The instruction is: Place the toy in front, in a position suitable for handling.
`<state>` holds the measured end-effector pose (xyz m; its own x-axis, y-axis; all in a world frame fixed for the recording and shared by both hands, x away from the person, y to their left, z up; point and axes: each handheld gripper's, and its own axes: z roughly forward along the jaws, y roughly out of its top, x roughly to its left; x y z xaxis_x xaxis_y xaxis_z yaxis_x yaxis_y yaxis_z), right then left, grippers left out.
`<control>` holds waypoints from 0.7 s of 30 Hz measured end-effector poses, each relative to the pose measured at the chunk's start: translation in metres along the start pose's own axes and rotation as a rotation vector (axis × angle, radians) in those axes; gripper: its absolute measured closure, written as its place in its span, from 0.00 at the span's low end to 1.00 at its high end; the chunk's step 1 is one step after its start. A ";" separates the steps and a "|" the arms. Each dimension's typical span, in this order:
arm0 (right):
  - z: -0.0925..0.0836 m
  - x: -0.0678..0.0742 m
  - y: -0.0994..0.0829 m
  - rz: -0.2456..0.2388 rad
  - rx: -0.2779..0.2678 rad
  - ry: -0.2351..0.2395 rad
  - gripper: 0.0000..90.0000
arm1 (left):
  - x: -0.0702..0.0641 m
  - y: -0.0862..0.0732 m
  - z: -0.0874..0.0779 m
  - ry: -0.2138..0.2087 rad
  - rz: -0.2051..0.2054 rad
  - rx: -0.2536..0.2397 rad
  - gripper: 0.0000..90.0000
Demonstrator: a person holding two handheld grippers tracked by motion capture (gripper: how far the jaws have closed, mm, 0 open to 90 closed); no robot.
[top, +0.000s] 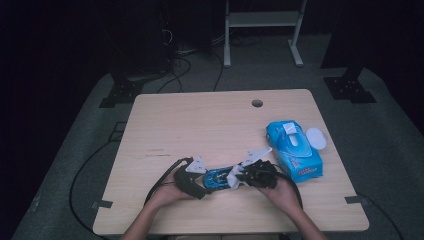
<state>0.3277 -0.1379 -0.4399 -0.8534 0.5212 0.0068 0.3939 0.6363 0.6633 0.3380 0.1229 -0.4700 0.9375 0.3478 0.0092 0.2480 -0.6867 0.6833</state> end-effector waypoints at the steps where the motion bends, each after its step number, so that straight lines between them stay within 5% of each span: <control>1: 0.000 0.000 0.000 0.000 0.000 0.000 0.92 | 0.000 0.000 0.000 -0.001 -0.001 -0.002 0.29; 4: -0.004 -0.013 -0.010 0.067 -0.025 0.029 0.92 | 0.000 0.002 0.002 -0.019 0.004 -0.003 0.29; 8: 0.002 0.003 -0.002 -0.020 -0.032 0.025 0.91 | 0.004 0.003 0.004 -0.052 -0.064 -0.051 0.21; 10: 0.004 0.003 0.001 -0.021 -0.025 0.044 0.91 | 0.003 0.003 0.005 -0.043 -0.042 -0.032 0.22; 15: -0.001 -0.005 -0.003 0.005 -0.013 -0.007 0.92 | -0.002 0.005 0.005 -0.030 -0.016 -0.036 0.26; 17: 0.001 0.003 -0.001 -0.020 -0.016 -0.018 0.92 | -0.004 0.005 0.006 -0.026 -0.019 -0.044 0.26; 19: 0.005 0.016 0.007 -0.051 -0.044 0.037 0.92 | -0.003 0.004 0.005 -0.029 -0.022 -0.046 0.26; 21: 0.011 0.026 0.012 -0.132 -0.020 0.013 0.91 | -0.004 0.002 0.005 -0.024 -0.024 -0.040 0.25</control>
<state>0.3141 -0.1100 -0.4399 -0.9017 0.4265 -0.0717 0.2715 0.6872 0.6738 0.3361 0.1173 -0.4720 0.9372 0.3479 -0.0251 0.2610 -0.6518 0.7121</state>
